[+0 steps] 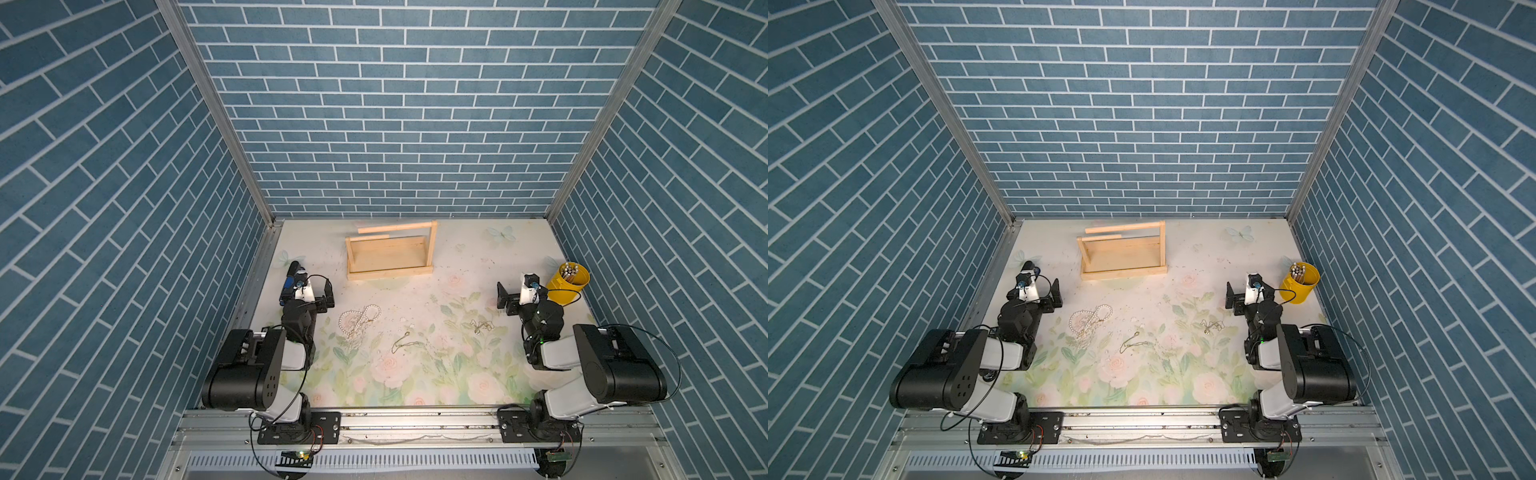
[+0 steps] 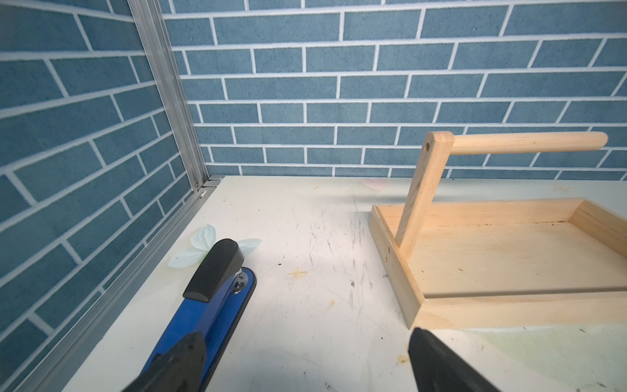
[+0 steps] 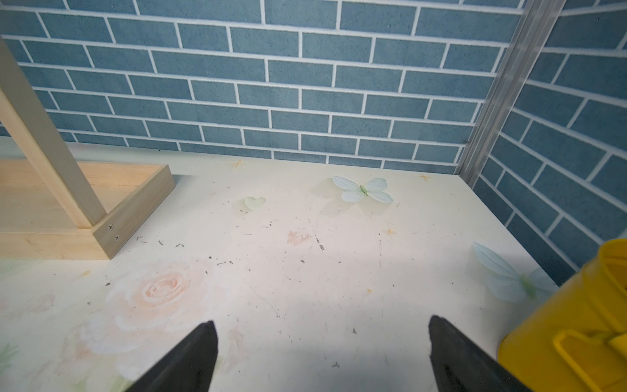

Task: Hang the necklace on the jewelry display stand
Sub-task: Pick up the necklace from the center of the board.

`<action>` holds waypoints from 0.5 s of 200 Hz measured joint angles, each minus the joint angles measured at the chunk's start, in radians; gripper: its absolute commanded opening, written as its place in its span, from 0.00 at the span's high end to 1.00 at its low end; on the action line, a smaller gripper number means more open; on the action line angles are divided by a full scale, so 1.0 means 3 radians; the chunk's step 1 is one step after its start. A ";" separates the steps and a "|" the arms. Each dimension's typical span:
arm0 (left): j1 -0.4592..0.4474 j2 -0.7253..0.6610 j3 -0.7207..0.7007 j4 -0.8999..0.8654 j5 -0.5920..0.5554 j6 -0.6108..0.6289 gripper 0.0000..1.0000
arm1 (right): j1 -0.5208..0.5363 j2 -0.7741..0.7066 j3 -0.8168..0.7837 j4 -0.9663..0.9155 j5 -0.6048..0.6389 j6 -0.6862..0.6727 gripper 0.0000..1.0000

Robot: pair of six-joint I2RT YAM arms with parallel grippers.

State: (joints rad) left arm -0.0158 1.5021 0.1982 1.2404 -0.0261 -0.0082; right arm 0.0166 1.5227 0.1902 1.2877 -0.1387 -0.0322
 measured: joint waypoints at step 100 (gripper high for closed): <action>-0.0052 -0.1718 0.0650 -0.1947 -0.0674 -0.1054 0.00 | 0.0000 -0.1409 0.0285 -0.1265 0.0141 0.0387 0.04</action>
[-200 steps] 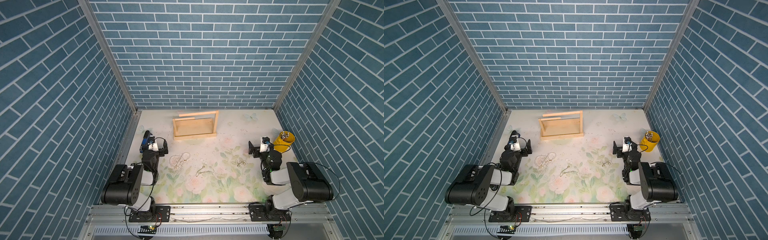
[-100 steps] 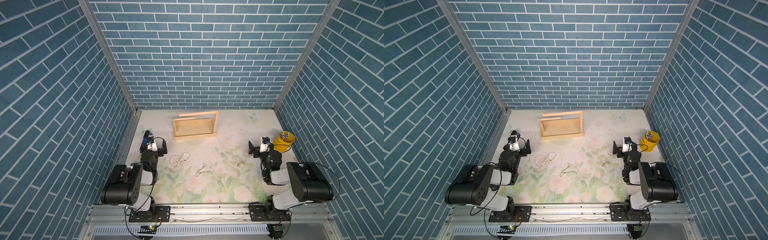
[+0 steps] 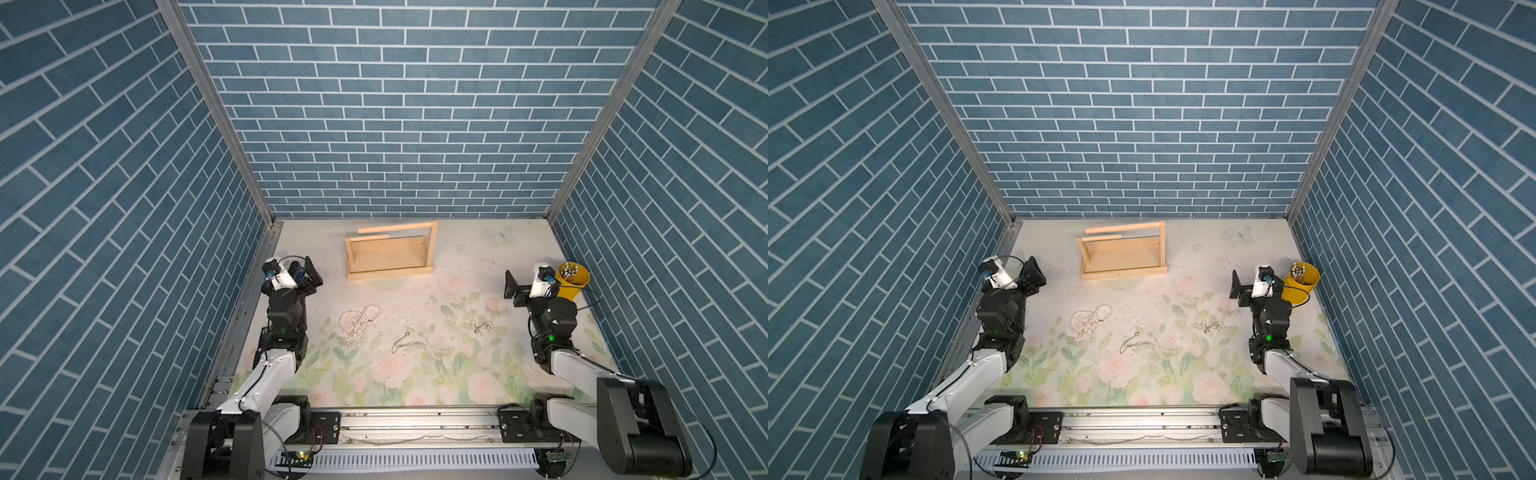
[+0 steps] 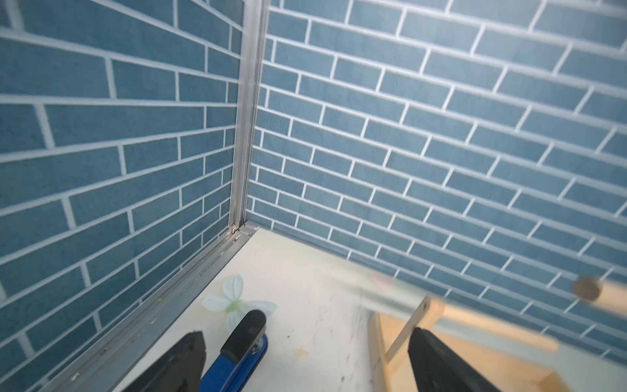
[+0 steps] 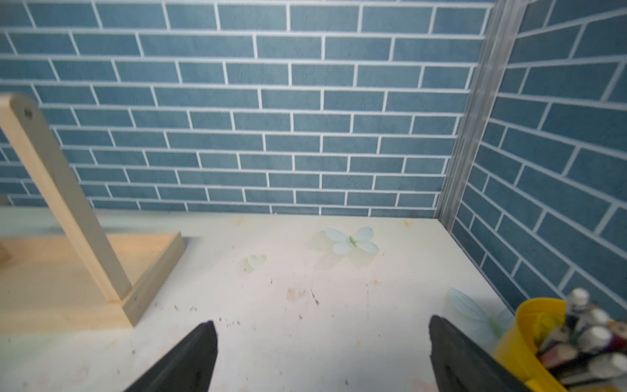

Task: Hang the necklace on the jewelry display stand
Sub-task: Pick up the necklace from the center of the board.

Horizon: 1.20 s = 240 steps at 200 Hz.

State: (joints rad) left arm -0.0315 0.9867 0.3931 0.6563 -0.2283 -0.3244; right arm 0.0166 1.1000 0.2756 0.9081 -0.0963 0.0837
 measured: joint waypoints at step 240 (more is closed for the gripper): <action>-0.3867 0.1373 0.0668 -0.1119 0.0052 -0.0923 0.03 | 0.1631 0.0856 0.0960 -0.3338 0.0219 0.1217 0.44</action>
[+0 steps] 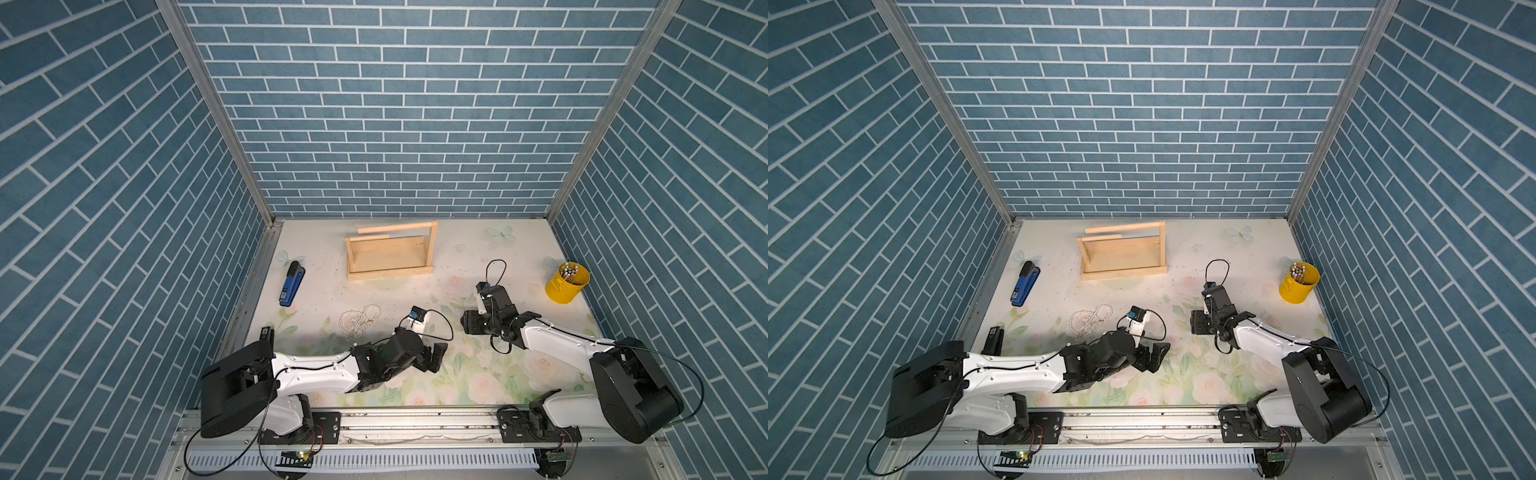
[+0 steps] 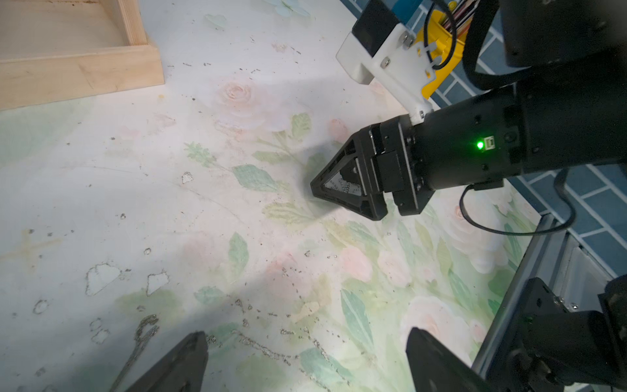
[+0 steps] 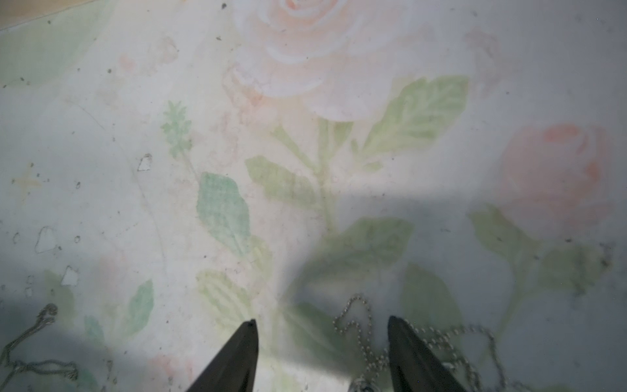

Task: Hang the necklace on the jewelry display stand
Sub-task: Pick up the necklace from the center of the board.

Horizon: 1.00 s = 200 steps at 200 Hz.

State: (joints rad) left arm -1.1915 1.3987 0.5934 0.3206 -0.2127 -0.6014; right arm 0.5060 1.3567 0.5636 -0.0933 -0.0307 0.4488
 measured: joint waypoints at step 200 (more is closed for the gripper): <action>-0.0004 -0.0121 -0.0069 -0.0004 -0.0116 -0.0183 0.02 | 0.0425 0.0188 0.0205 -0.0615 0.0483 0.0004 0.84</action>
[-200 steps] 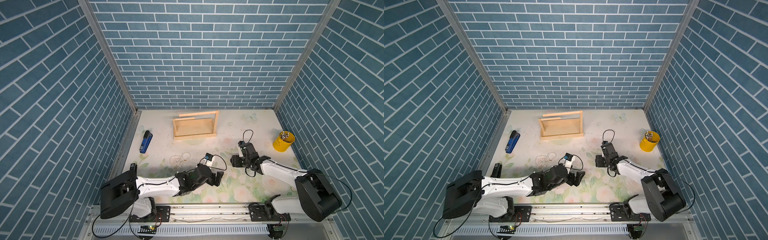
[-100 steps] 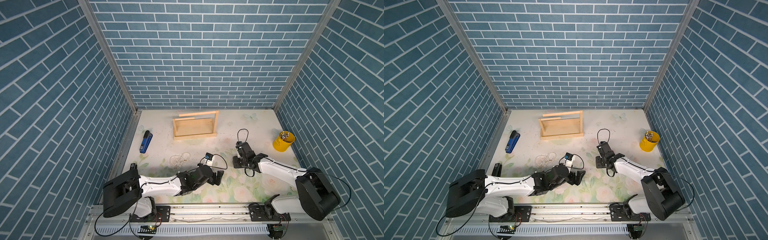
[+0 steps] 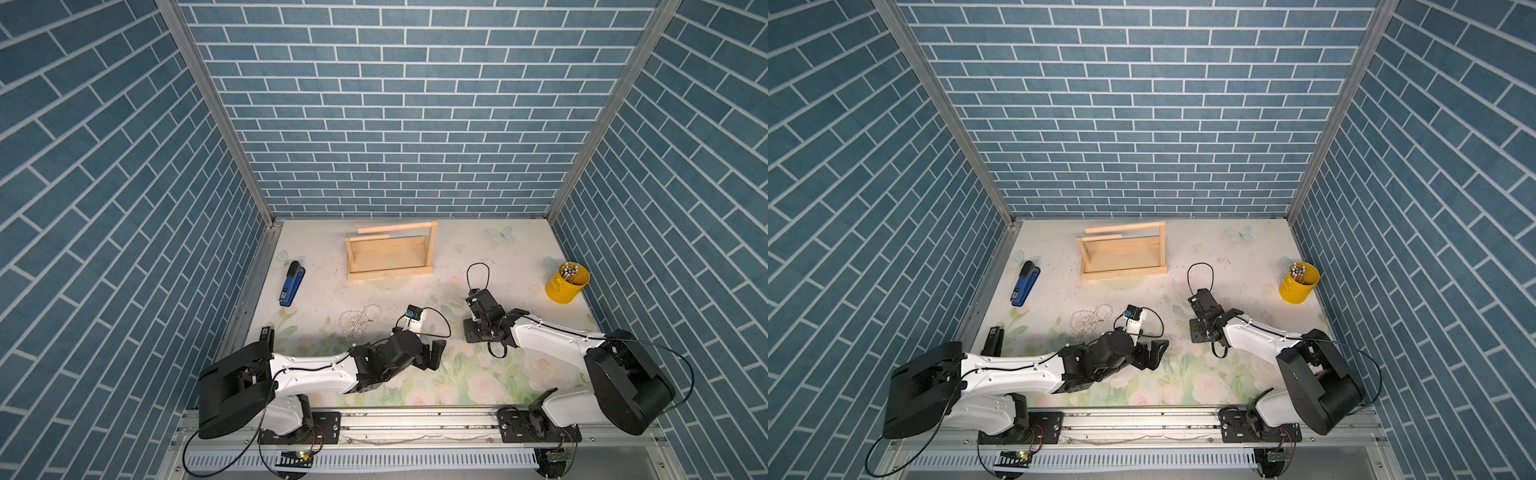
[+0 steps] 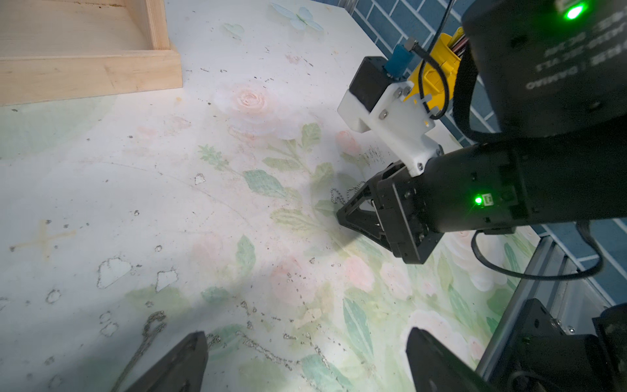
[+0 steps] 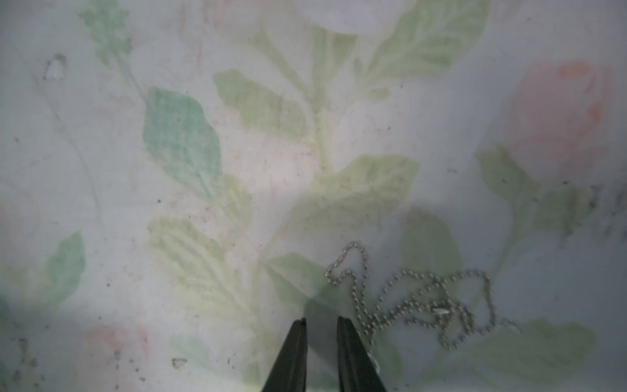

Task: Hang the necklace on the jewelry display stand
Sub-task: Pick up the necklace from the center of the board.

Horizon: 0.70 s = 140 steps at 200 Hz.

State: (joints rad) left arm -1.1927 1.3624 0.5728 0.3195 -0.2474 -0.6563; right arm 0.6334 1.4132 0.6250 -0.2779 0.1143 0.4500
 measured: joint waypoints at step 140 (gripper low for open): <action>-0.0004 -0.0075 -0.0013 -0.0165 -0.0098 -0.0024 0.02 | 0.0877 0.0008 0.0009 0.0184 -0.0248 0.0351 1.00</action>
State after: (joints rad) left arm -1.1938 1.3399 0.5690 0.2699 -0.2768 -0.6636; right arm 0.8967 1.4155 0.6277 -0.2226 0.0399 0.5552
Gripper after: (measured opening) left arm 0.979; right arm 0.055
